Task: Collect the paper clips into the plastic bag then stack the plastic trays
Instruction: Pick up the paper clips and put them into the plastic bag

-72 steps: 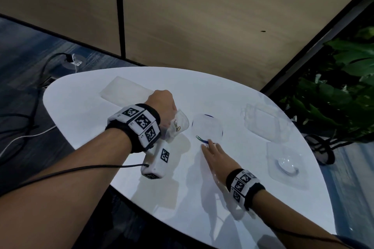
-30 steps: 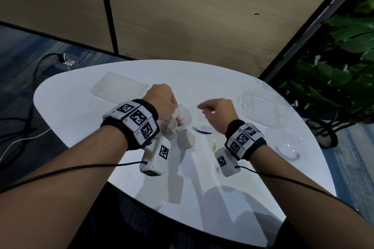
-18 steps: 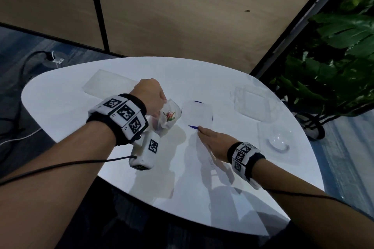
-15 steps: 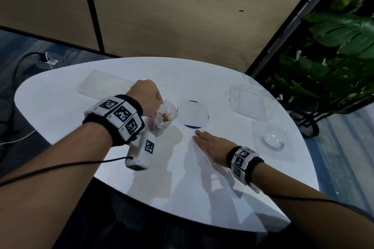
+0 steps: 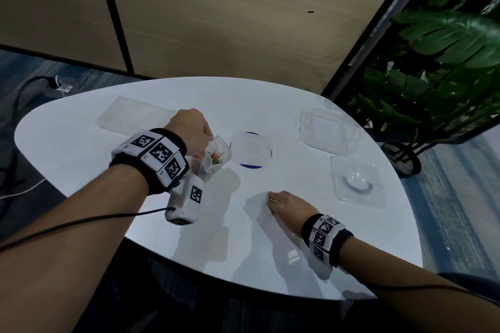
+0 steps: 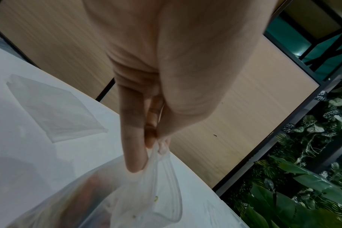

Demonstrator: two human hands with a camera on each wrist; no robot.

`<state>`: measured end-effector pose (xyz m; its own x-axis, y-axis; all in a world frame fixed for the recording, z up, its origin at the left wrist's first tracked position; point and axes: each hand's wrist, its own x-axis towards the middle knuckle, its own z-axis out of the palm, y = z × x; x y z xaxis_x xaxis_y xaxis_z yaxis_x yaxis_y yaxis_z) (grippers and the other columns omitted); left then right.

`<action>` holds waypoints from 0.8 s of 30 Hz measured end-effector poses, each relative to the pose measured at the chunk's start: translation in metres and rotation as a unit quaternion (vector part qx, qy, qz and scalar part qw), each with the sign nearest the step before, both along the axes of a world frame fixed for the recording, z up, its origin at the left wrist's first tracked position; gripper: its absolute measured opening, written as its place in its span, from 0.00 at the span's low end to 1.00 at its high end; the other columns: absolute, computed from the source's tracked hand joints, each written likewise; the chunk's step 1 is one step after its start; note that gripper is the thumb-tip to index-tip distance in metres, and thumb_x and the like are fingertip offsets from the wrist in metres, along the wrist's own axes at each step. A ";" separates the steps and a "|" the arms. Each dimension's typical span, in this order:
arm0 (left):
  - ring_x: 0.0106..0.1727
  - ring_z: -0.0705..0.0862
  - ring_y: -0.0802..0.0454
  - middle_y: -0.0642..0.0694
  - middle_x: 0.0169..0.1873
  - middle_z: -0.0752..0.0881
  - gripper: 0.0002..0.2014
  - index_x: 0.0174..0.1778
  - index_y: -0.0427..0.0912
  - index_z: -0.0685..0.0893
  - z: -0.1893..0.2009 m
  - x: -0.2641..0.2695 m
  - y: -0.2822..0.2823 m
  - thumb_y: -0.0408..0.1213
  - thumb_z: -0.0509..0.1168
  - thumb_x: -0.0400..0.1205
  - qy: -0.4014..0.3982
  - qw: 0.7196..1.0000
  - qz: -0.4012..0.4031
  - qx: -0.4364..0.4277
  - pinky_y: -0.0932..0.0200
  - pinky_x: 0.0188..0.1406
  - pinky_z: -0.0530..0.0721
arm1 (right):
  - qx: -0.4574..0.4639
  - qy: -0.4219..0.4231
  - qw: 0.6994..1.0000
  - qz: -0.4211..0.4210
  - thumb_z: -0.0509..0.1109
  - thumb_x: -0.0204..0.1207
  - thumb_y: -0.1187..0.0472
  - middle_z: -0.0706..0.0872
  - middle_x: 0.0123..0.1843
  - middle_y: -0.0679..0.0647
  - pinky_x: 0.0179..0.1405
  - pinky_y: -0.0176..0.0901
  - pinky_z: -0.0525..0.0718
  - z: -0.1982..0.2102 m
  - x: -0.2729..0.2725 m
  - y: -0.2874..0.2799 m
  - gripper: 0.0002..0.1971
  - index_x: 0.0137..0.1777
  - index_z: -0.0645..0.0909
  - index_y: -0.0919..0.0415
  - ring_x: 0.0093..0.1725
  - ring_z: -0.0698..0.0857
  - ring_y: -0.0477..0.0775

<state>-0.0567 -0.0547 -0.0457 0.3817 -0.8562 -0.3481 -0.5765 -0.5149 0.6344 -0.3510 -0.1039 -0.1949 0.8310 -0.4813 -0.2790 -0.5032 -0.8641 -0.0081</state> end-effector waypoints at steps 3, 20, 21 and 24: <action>0.37 0.94 0.44 0.41 0.37 0.92 0.10 0.47 0.38 0.90 -0.002 0.000 0.000 0.27 0.63 0.84 0.005 1.000 0.001 0.000 0.48 0.50 0.94 | -0.017 -0.006 1.000 -0.015 0.76 0.61 0.75 0.86 0.40 0.56 0.24 0.44 0.83 -0.001 0.003 -0.001 0.08 0.35 0.83 0.63 0.34 0.83 0.59; 0.38 0.95 0.43 0.41 0.39 0.93 0.12 0.40 0.42 0.90 -0.005 0.000 -0.002 0.27 0.63 0.85 0.015 1.000 0.003 0.006 0.48 0.48 0.94 | 0.064 -0.011 0.981 -0.182 0.63 0.76 0.66 0.87 0.45 0.57 0.42 0.49 0.85 0.012 0.037 -0.003 0.08 0.41 0.84 0.64 0.41 0.85 0.61; 0.37 0.95 0.43 0.42 0.40 0.93 0.12 0.40 0.42 0.90 -0.005 -0.001 -0.003 0.28 0.63 0.85 0.015 1.000 0.001 0.006 0.48 0.48 0.94 | 0.080 -0.030 0.973 -0.217 0.64 0.73 0.65 0.88 0.43 0.56 0.39 0.46 0.85 0.015 0.039 -0.005 0.08 0.38 0.84 0.62 0.39 0.86 0.59; 0.38 0.95 0.43 0.43 0.39 0.92 0.11 0.42 0.41 0.90 -0.006 -0.004 -0.003 0.28 0.64 0.85 0.019 1.000 -0.002 0.013 0.48 0.47 0.94 | 0.135 -0.074 0.944 -0.292 0.69 0.65 0.65 0.88 0.35 0.49 0.35 0.37 0.84 0.024 0.047 -0.010 0.07 0.31 0.87 0.56 0.36 0.86 0.51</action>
<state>-0.0607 -0.0579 -0.0513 0.3645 -0.8482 -0.3844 -0.5541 -0.5293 0.6426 -0.3043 -0.1137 -0.1710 0.4855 -0.7972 -0.3588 -0.8692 -0.3964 -0.2955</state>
